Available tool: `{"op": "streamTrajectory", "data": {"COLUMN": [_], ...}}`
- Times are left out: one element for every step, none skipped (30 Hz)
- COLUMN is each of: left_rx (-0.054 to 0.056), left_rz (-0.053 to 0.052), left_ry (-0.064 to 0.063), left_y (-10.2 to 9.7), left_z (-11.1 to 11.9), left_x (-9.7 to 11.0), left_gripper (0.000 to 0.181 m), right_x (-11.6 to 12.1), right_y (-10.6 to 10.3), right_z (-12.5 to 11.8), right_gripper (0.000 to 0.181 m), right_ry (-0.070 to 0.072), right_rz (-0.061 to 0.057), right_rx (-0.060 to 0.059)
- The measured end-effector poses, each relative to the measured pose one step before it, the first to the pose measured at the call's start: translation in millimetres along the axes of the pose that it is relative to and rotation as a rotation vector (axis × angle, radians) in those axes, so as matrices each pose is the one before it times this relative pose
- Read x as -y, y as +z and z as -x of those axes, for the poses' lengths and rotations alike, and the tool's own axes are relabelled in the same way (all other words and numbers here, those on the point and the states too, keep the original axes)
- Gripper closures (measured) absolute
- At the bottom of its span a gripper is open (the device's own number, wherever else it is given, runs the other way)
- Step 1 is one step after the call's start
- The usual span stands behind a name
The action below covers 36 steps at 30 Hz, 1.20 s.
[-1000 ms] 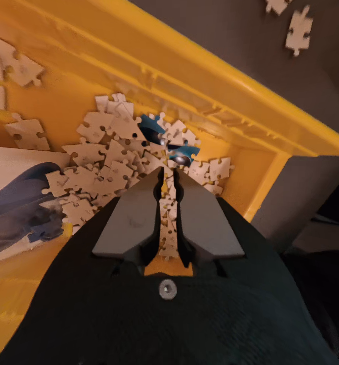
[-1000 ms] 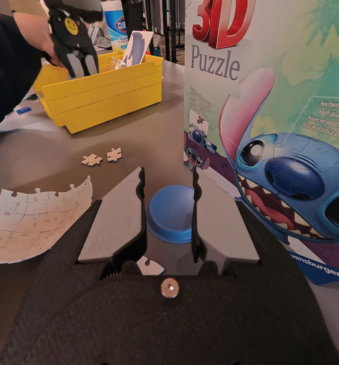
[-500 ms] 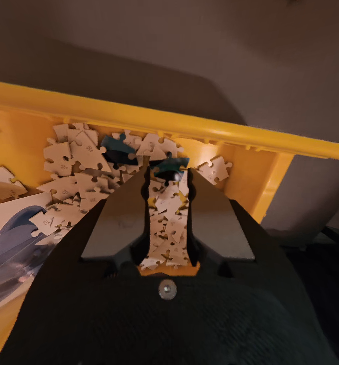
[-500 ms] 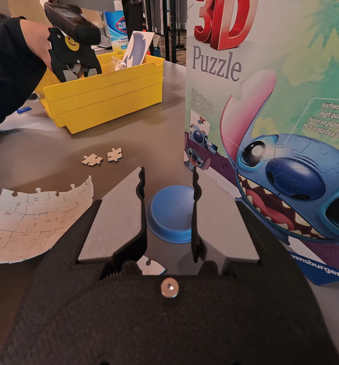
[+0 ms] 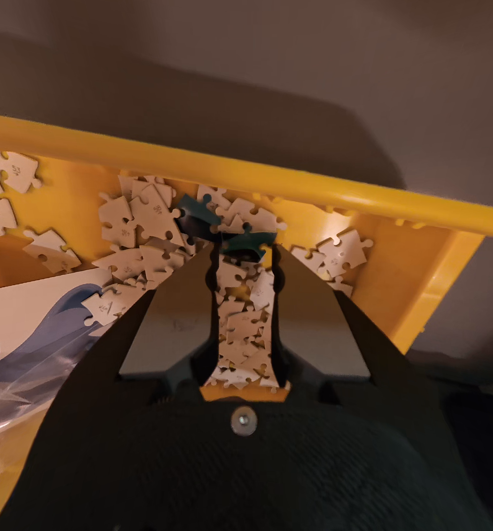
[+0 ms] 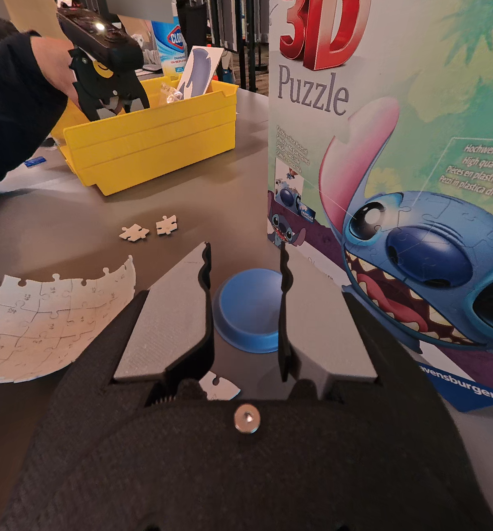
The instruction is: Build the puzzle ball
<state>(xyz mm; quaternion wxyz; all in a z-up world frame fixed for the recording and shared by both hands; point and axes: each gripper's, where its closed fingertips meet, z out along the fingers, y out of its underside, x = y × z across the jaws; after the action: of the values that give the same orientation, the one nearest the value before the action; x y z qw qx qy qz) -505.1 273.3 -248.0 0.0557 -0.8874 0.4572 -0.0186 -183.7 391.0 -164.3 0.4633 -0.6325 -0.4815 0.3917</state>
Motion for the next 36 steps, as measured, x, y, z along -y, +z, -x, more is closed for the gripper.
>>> {"op": "streamTrajectory", "data": {"left_rx": [-0.0002,0.0093,0.0281,0.0081,-0.0094,0.0006,0.012,0.0206,0.0277,0.0201,0.0032,-0.0021,0.0046,0.0123,0.0085,0.0044,0.0068,0.0087,0.005,-0.0014,-0.0054,-0.0011,0.0077,0.0168,0.0185,0.0078,0.0006,-0.0007,0.004,0.0078,0.0087,-0.0046,-0.0116,-0.0081,0.0058,0.0131], "left_rz": [0.0011,-0.0012,-0.0079,-0.0096,-0.0145,-0.0246,-0.0297,-0.0334,-0.0419,-0.0518,-0.0512,-0.0439,-0.0337,-0.0212,-0.0137,-0.0126,-0.0139,-0.015,-0.0161,-0.0169,-0.0184,-0.0179,-0.011,-0.0069,-0.0155,-0.0223,-0.0218,-0.0194,-0.0179,-0.0163,-0.0134,-0.0101,-0.0099,-0.0097,-0.0087,-0.0062], "left_ry": [0.0044,0.0091,0.0132,0.0174,0.0121,0.0011,-0.0054,-0.0058,-0.0052,-0.0076,-0.0104,-0.0087,-0.0042,-0.0006,0.0012,0.0019,0.0022,0.0018,-0.0004,-0.0021,-0.0009,0.0006,-0.0008,-0.0033,-0.0078,-0.0125,-0.0174,-0.0179,-0.0141,-0.0084,-0.0047,-0.0052,-0.0065,-0.004,-0.0002,0.0005], "left_y": [-0.12,-0.19,-0.62,-1.13,-2.34,-3.88,-5.31,-6.46,-7.28,-7.44,-6.94,-5.64,-4.38,-3.12,-2.42,-1.81,-1.47,-1.18,-1.0,-0.58,-0.41,-0.24,-0.33,-0.57,-0.99,-1.37,-1.74,-2.09,-2.54,-2.92,-2.89,-2.82,-2.75,-2.64,-2.59,-2.29], "left_z": [0.16,1.58,4.04,1.15,-0.88,1.62,4.16,5.78,6.64,5.2,2.35,0.87,1.14,1.68,0.84,0.1,0.47,0.99,0.5,-0.55,-0.95,-0.29,1.3,3.17,4.03,2.88,2.14,1.89,2.21,2.17,2.04,-0.15,-1.46,-1.19,0.52,1.79], "left_x": [0.37,0.55,0.54,-0.28,-0.09,1.53,2.54,3.01,4.13,5.83,5.86,5.06,4.01,2.87,2.39,2.75,3.41,3.86,4.12,4.24,4.52,4.37,2.92,1.83,2.55,3.01,2.92,2.49,2.47,2.28,1.86,1.39,1.41,1.61,1.7,1.38], "left_gripper": [0.148,0.148,0.149,0.149,0.149,0.149,0.149,0.149,0.149,0.149,0.149,0.149,0.149,0.149,0.149,0.149,0.149,0.149,0.149,0.149,0.149,0.149,0.149,0.149,0.149,0.149,0.149,0.149,0.149,0.149,0.149,0.149,0.15,0.15,0.15,0.149], "right_x": [-0.34,-0.47,-0.51,-0.53,-0.44,-0.54,-0.92,-1.19,-1.34,-1.43,-1.13,-0.64,-0.19,0.12,0.14,0.12,0.08,-0.05,-0.04,0.16,0.46,0.81,1.13,1.26,1.19,1.46,1.84,1.91,1.66,1.63,1.14,0.98,0.69,0.3,-0.12,-0.24], "right_y": [0.09,0.28,0.35,0.44,0.47,0.51,0.57,0.54,0.57,0.47,0.22,-0.01,-0.22,-0.42,-0.28,-0.15,-0.19,0.06,0.14,0.06,0.06,-0.09,-0.18,-0.47,-0.78,-1.11,-1.28,-1.26,-1.2,-1.01,-0.74,-0.66,-0.61,-0.33,-0.23,0.04], "right_z": [0.13,0.14,0.23,0.06,0.1,-0.07,-0.26,-0.62,-0.83,-0.98,-0.93,-0.98,-0.66,-0.27,-0.08,0.09,0.35,0.42,0.52,0.79,0.75,0.35,0.1,0.17,-0.04,-0.35,-0.45,-0.09,0.04,0.13,0.15,-0.07,-0.2,-0.12,0.12,0.22], "right_gripper": [0.136,0.136,0.136,0.136,0.136,0.136,0.136,0.135,0.135,0.135,0.135,0.135,0.135,0.135,0.135,0.134,0.134,0.133,0.133,0.133,0.132,0.13,0.128,0.127,0.126,0.125,0.124,0.124,0.124,0.124,0.124,0.124,0.124,0.124,0.124,0.124], "right_ry": [0.0016,0.0021,0.0024,0.0019,0.0013,0.001,0.0017,0.0027,0.0039,0.0057,0.0067,0.0073,0.0074,0.0068,0.0057,0.0037,0.0012,-0.0003,-0.0018,-0.0036,-0.0049,-0.0059,-0.0067,-0.0093,-0.0112,-0.0128,-0.013,-0.0112,-0.008,-0.0057,-0.0052,-0.0057,-0.0055,-0.0047,-0.0039,-0.0032], "right_rz": [0.0005,0.0013,0.0026,0.003,0.0023,0.0024,0.0042,0.0048,0.0046,0.0045,0.0032,0.0004,-0.0023,-0.0037,-0.0037,-0.0025,-0.001,0.0005,0.0014,0.001,0.0,-0.0015,-0.0028,-0.003,-0.0024,-0.0037,-0.0061,-0.0072,-0.0064,-0.0056,-0.0034,-0.0018,-0.0019,-0.0014,-0.0003,-0.0005], "right_rx": [0.0016,0.0025,0.0027,0.0023,0.0022,0.0019,0.0015,0.0007,0.0003,0.0008,0.0011,0.0009,0.0015,0.0027,0.0029,0.0032,0.003,0.003,0.0034,0.0039,0.0035,0.0006,-0.0022,-0.0023,-0.0046,-0.0085,-0.0093,-0.0065,-0.0048,-0.0035,-0.0018,-0.0034,-0.0051,-0.0045,-0.0026,-0.0019]}}
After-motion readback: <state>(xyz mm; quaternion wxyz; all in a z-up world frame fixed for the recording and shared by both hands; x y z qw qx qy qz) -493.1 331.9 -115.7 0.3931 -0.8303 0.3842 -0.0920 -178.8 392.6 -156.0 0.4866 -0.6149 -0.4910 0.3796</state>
